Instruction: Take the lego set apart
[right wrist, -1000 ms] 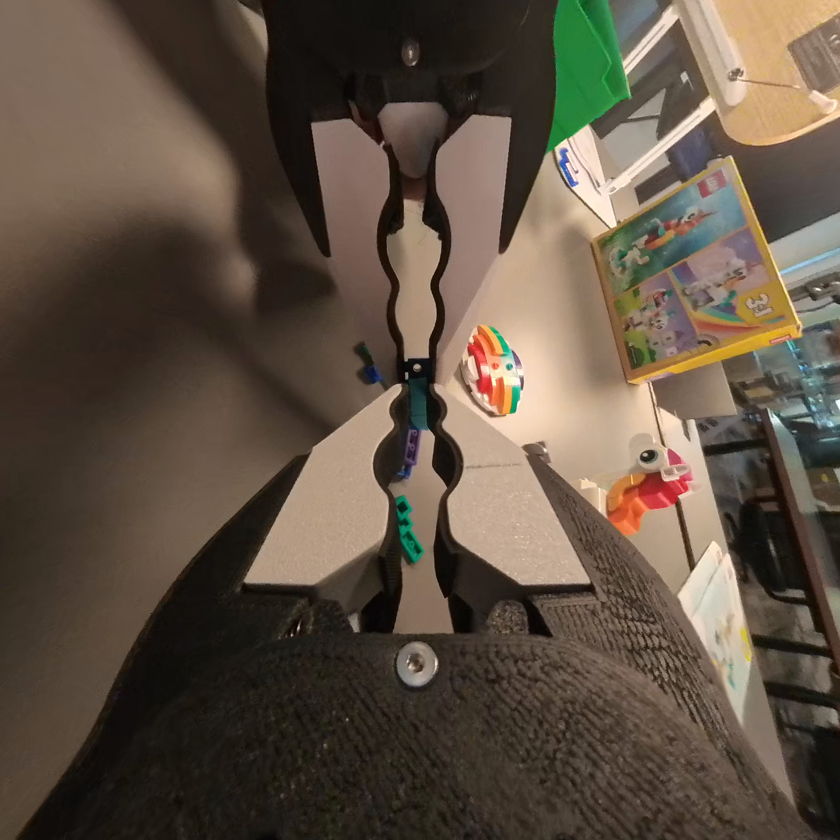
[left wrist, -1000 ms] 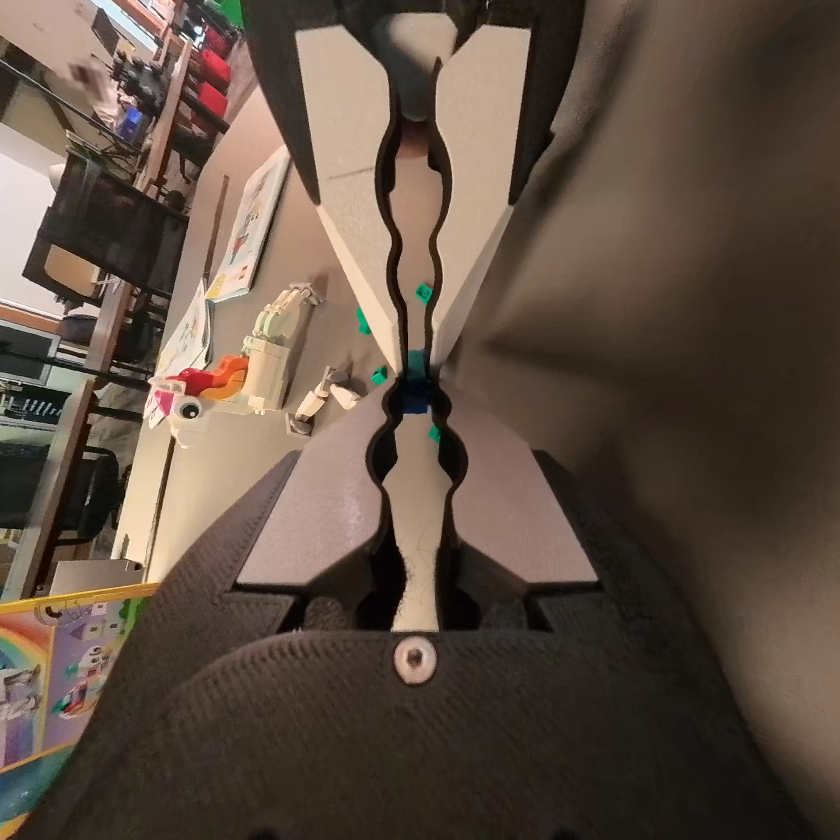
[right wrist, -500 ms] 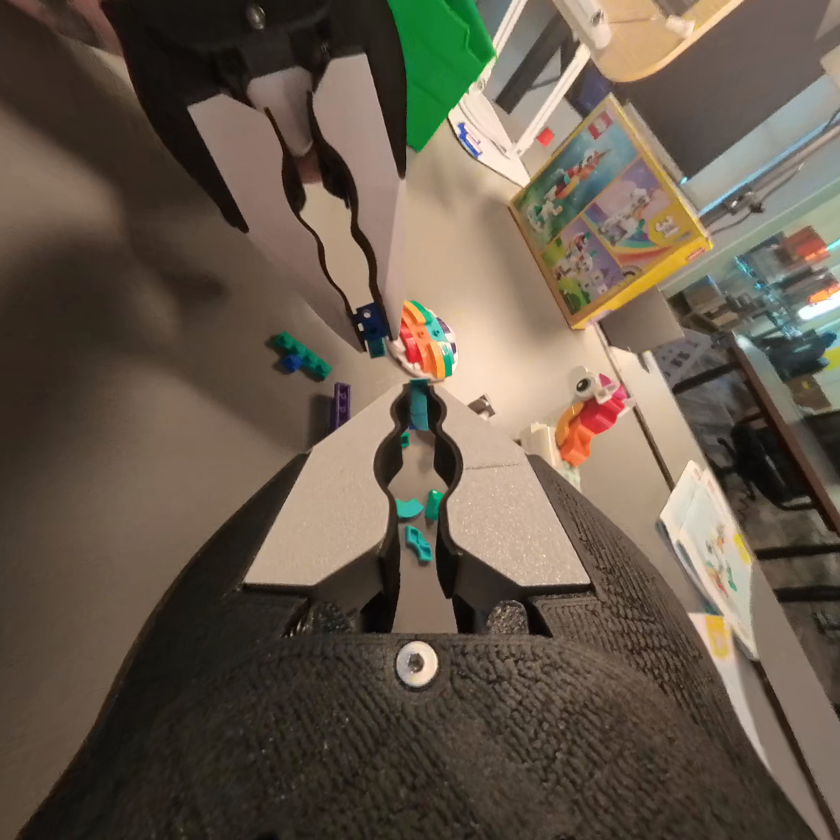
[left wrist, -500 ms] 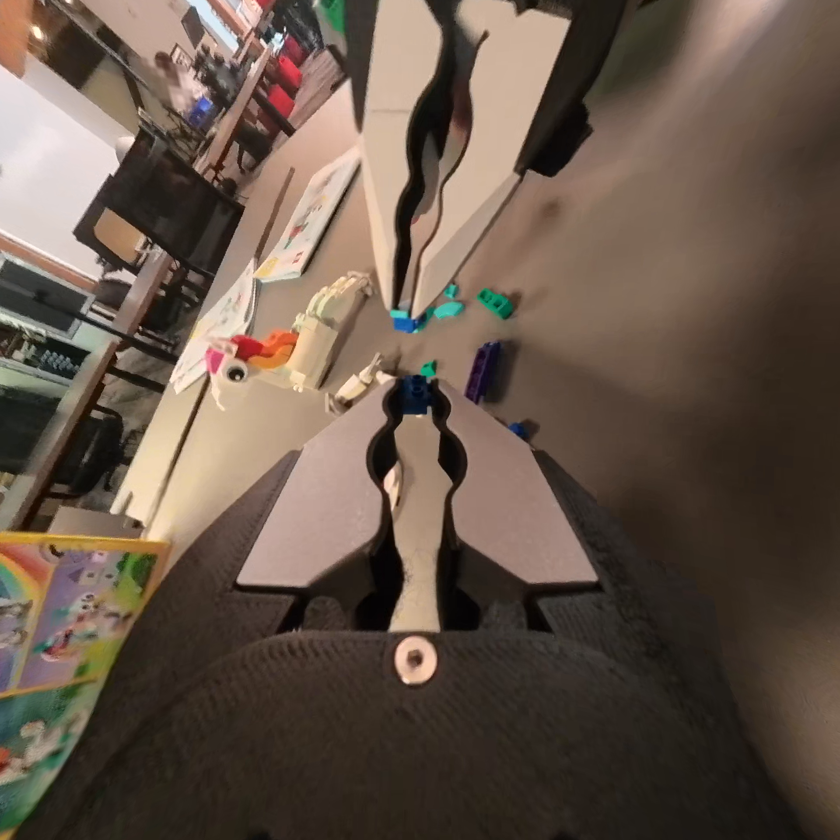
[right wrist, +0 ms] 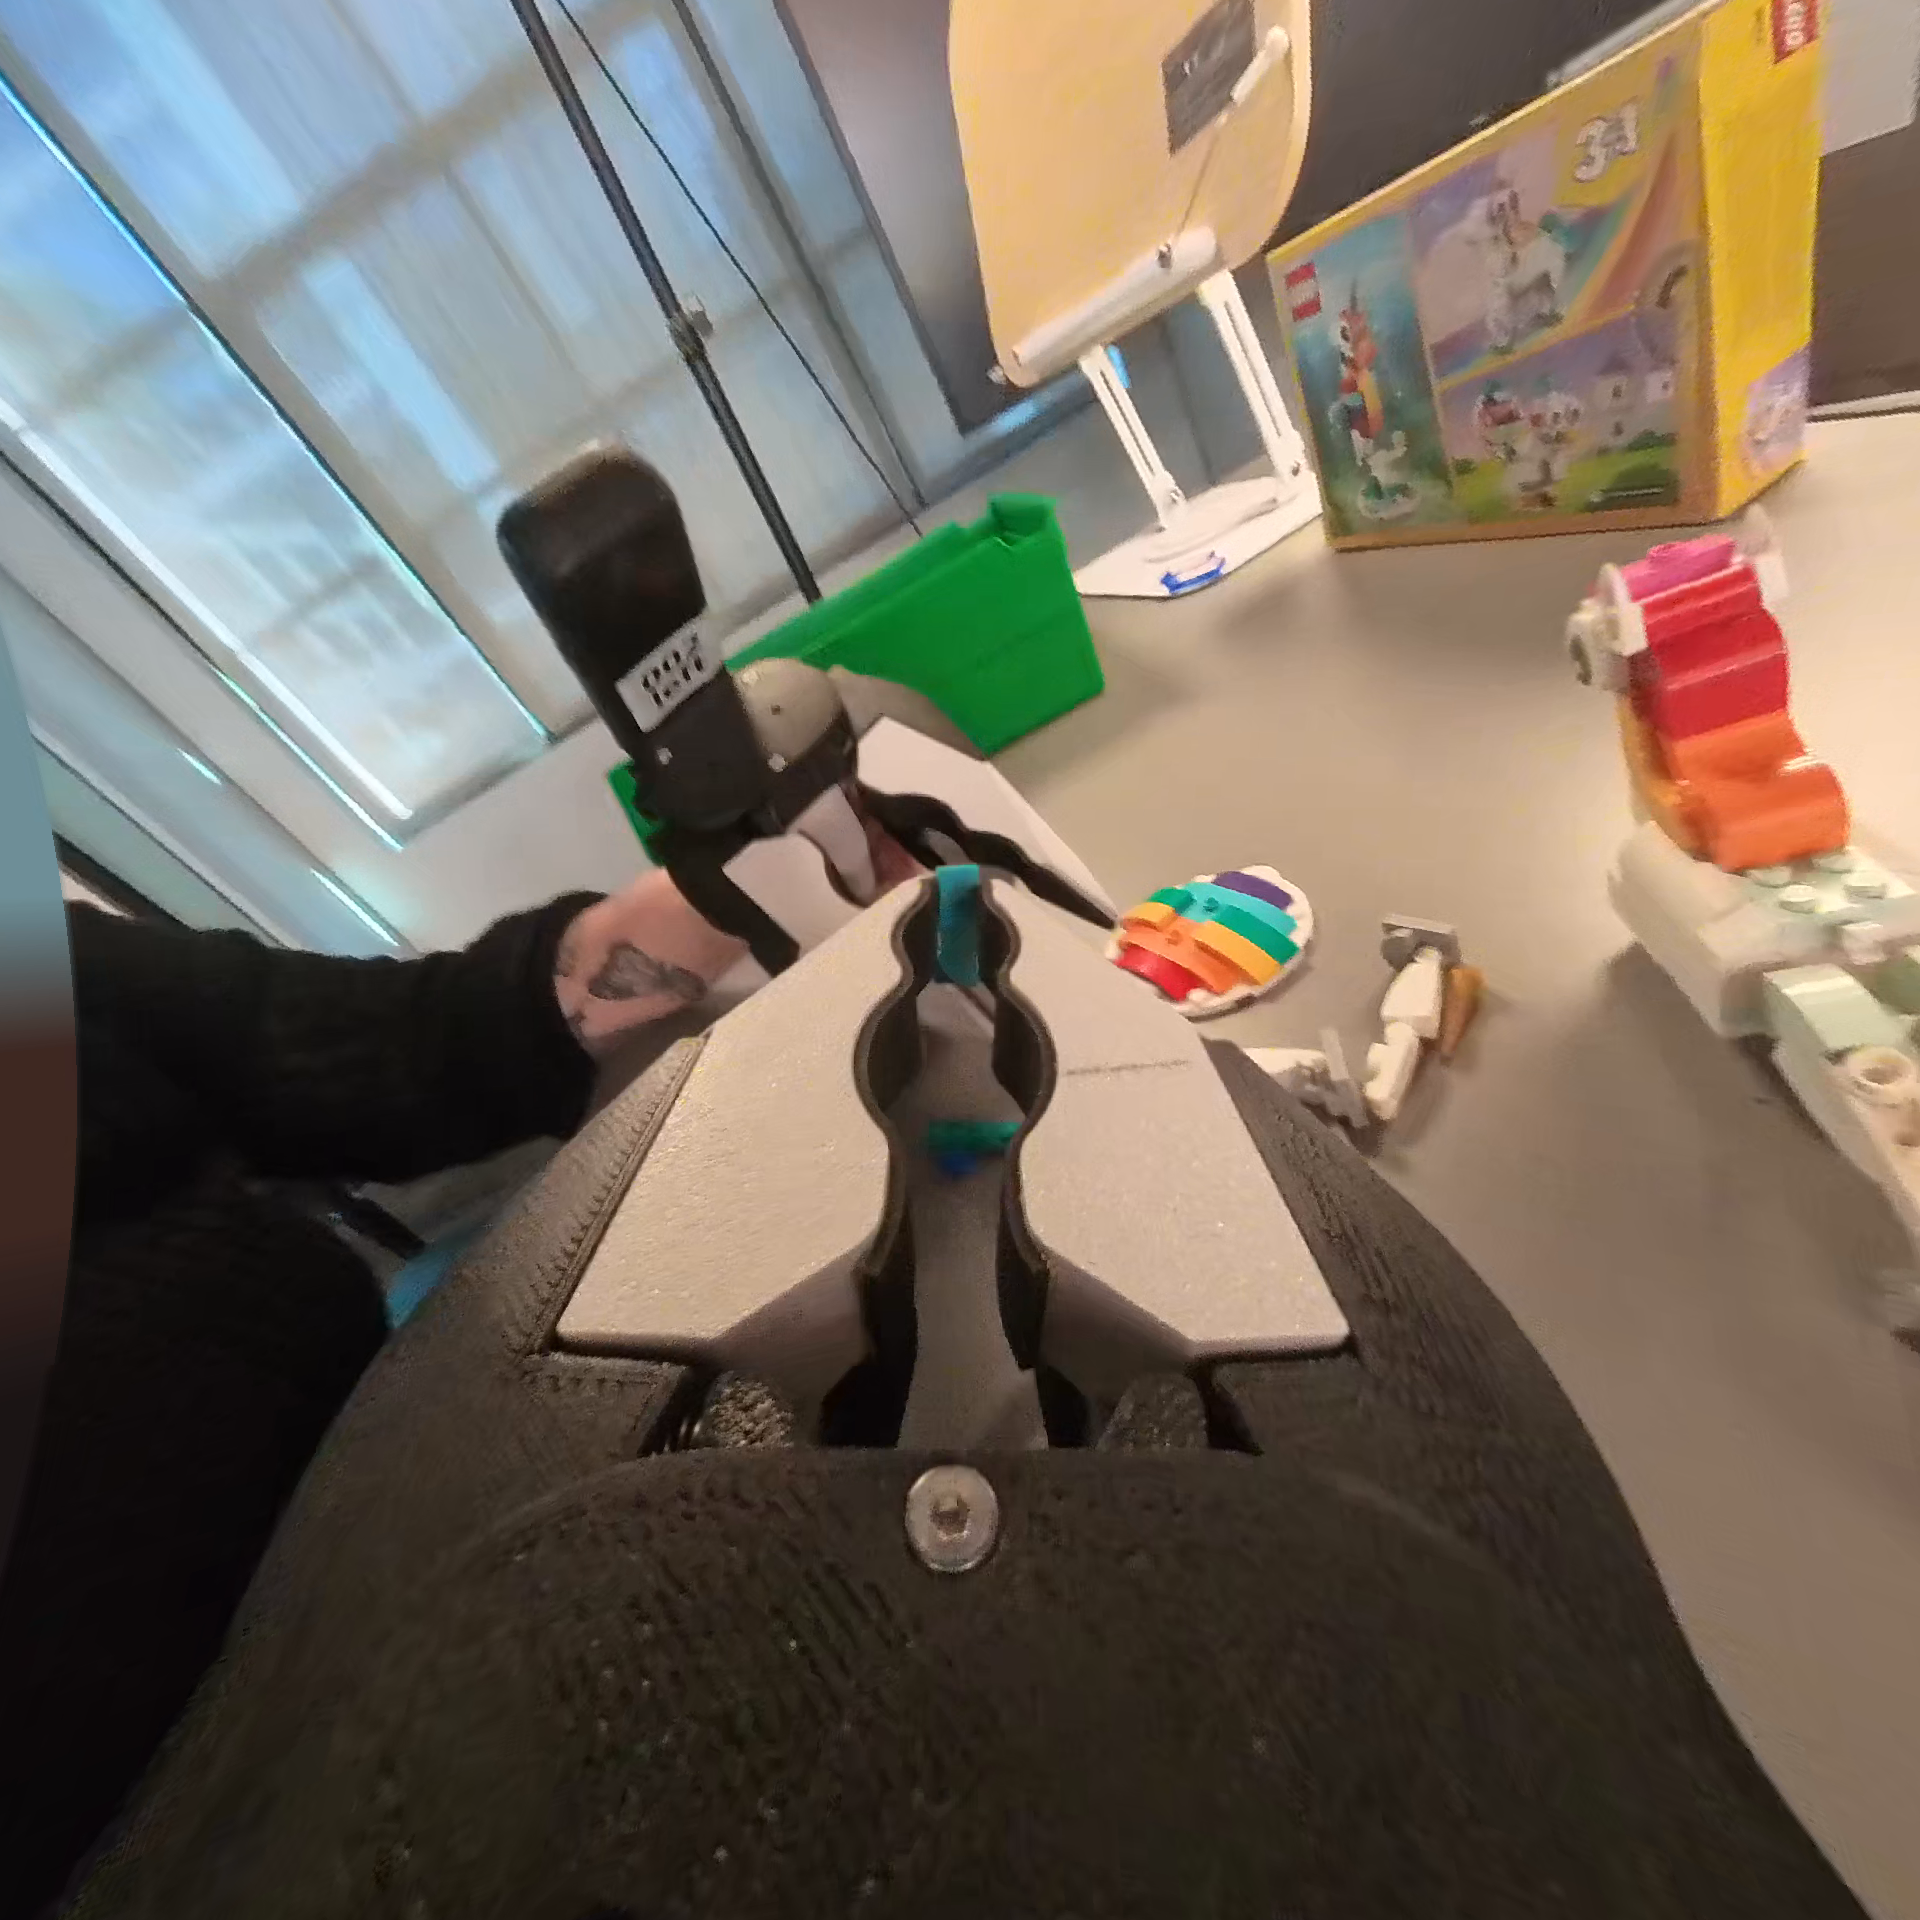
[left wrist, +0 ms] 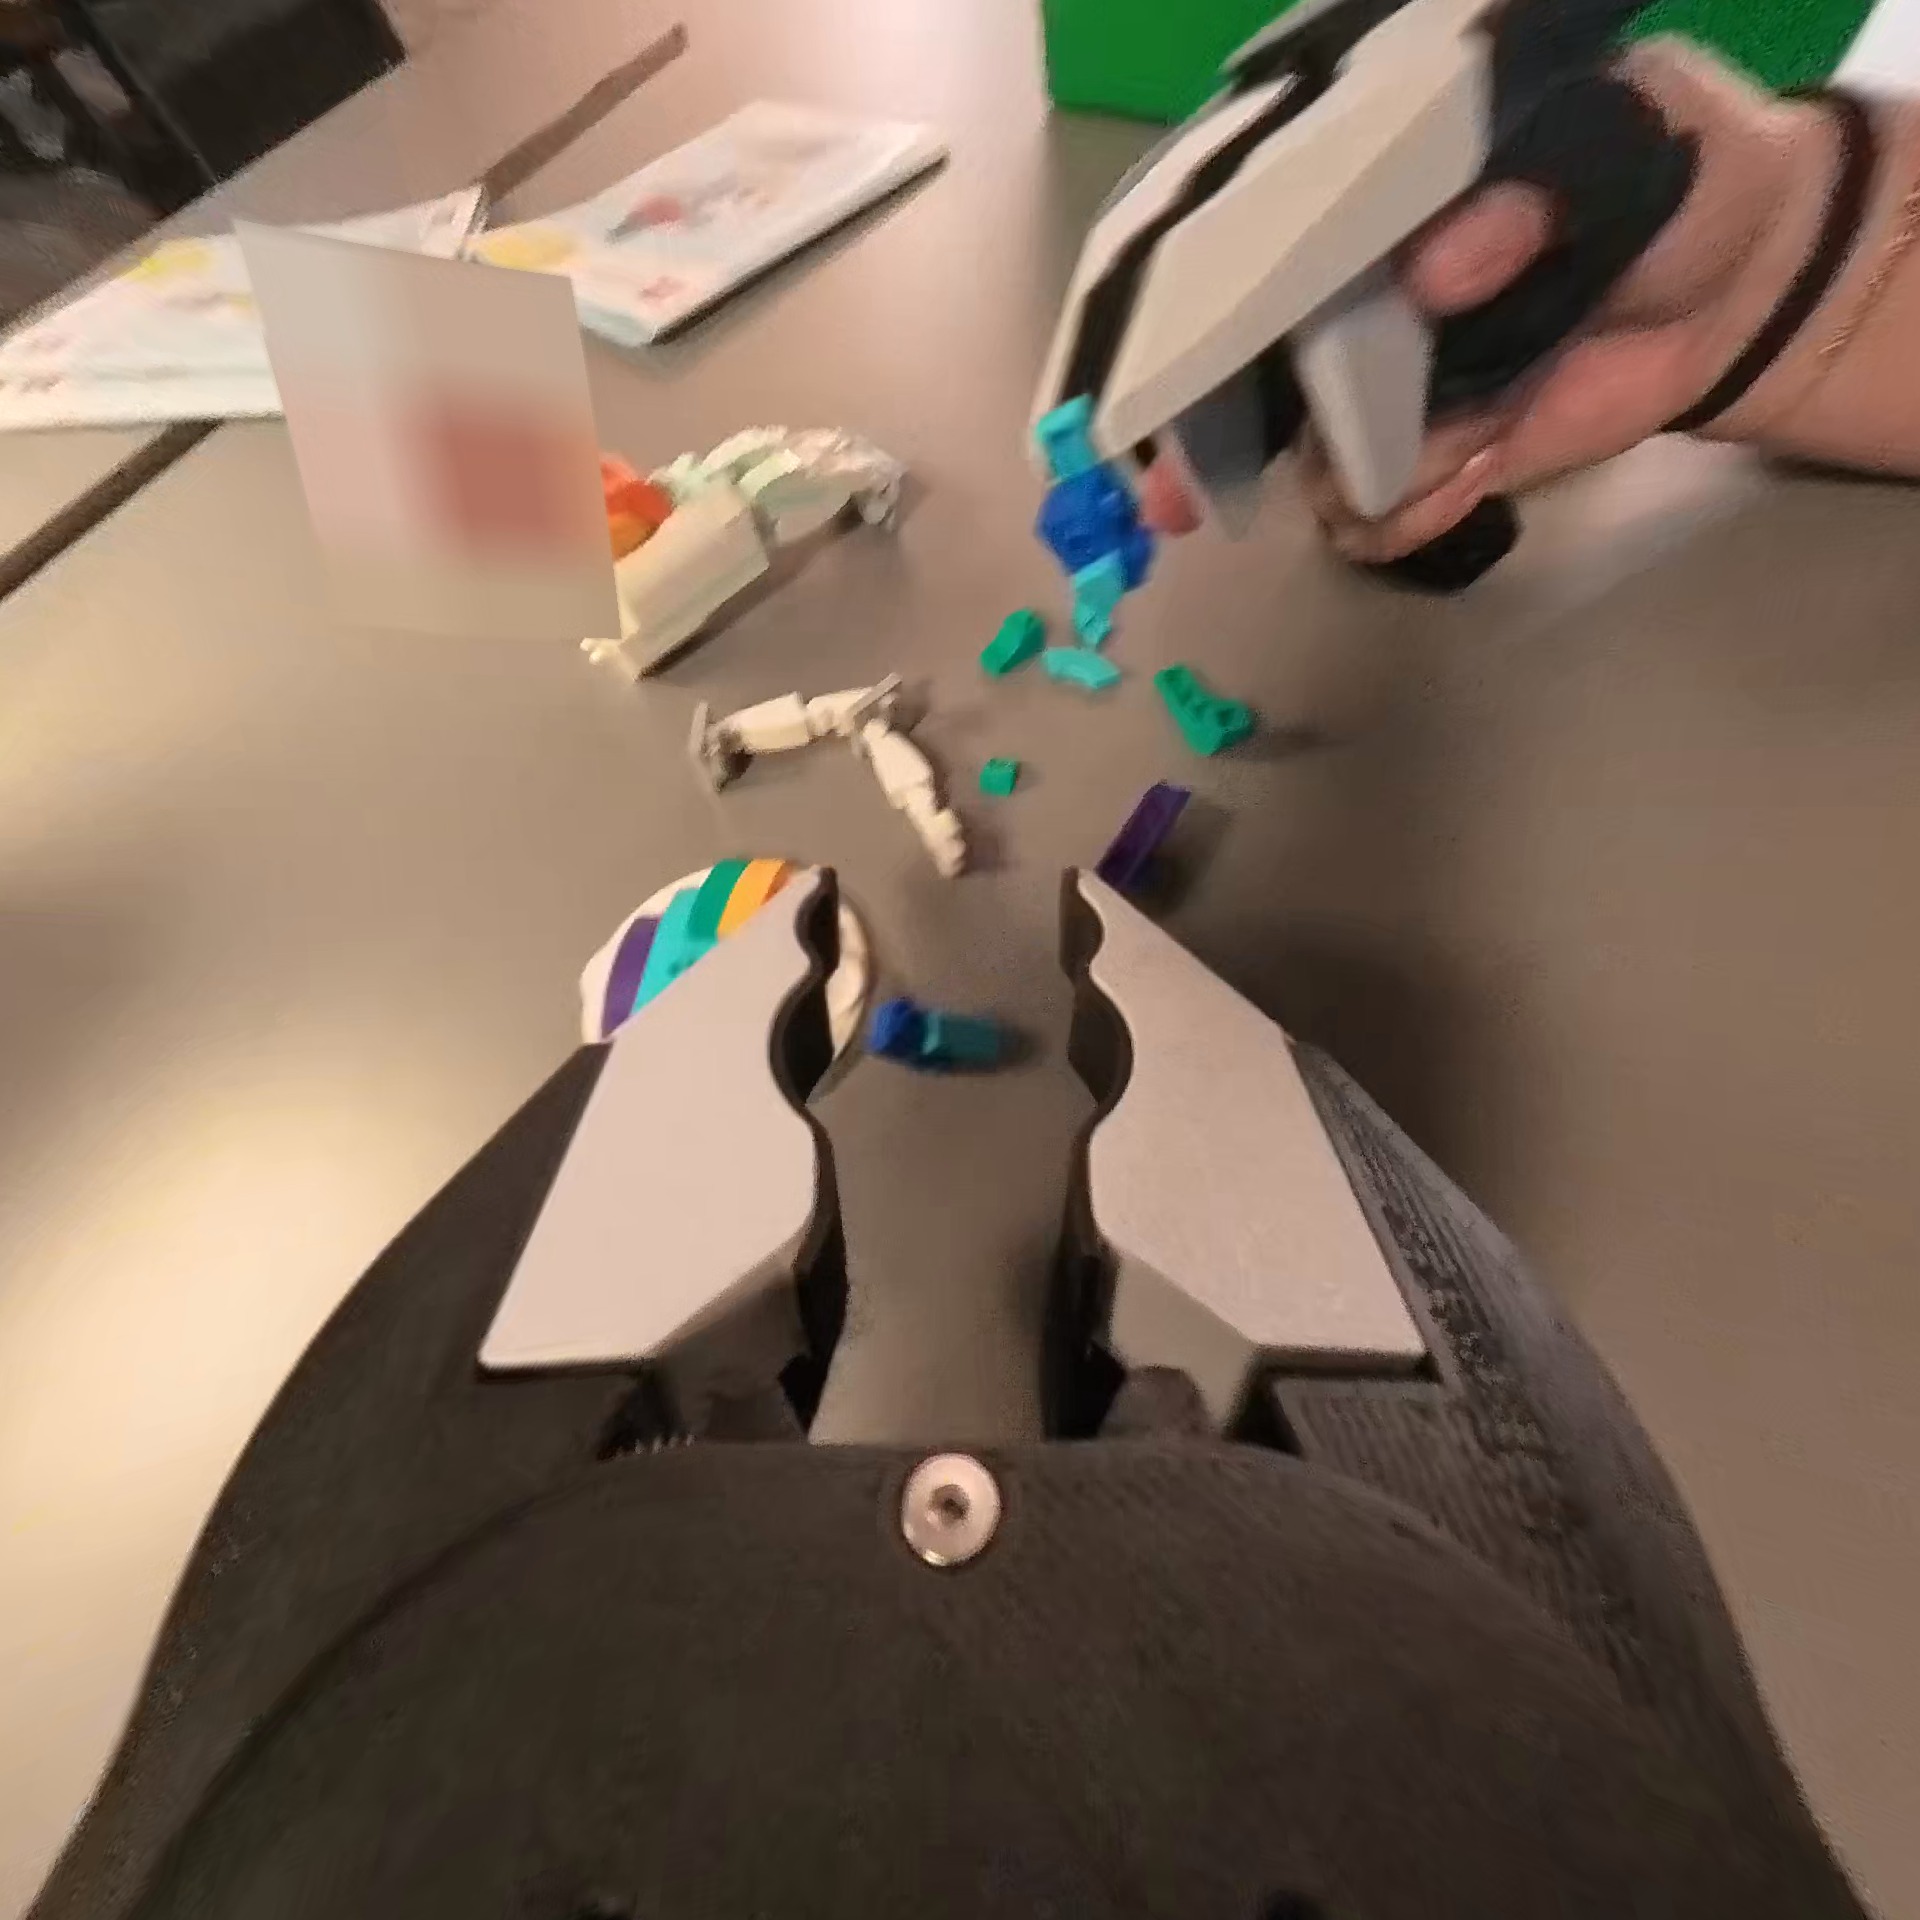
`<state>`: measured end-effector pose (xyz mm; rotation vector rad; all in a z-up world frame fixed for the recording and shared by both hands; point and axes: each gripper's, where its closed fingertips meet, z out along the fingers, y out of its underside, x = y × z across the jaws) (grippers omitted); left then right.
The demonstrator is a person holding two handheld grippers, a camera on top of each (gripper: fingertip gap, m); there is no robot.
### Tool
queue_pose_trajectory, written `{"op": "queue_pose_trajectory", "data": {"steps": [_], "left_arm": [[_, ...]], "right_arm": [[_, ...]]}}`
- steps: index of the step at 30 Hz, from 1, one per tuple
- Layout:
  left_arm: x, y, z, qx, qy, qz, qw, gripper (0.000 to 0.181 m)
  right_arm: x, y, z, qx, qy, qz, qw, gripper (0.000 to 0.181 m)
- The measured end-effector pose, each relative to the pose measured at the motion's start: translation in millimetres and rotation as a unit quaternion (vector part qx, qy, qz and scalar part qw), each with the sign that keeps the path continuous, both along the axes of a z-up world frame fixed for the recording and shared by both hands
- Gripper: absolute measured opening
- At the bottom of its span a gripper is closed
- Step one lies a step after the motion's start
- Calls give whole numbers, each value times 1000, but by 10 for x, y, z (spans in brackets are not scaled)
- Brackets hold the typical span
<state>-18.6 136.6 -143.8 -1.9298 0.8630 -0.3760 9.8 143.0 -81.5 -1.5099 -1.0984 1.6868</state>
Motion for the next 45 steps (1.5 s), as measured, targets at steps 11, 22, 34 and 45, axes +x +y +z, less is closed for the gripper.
{"op": "queue_pose_trajectory", "data": {"steps": [11, 22, 34, 45], "left_arm": [[409, -271, 530, -41, -271, -120, 954, 12], [331, -518, 854, -82, -386, -214, 894, 11], [-210, -102, 24, -149, -131, 11, 980, 11], [-224, -37, -37, -106, -59, 41, 992, 59]], "right_arm": [[-48, -315, 33, 38, 16, 73, 996, 6], [103, -467, 257, 18, 80, 141, 987, 4], [78, -302, 190, 33, 50, 91, 994, 5], [-36, -181, 0, 54, -4, 31, 998, 5]]}}
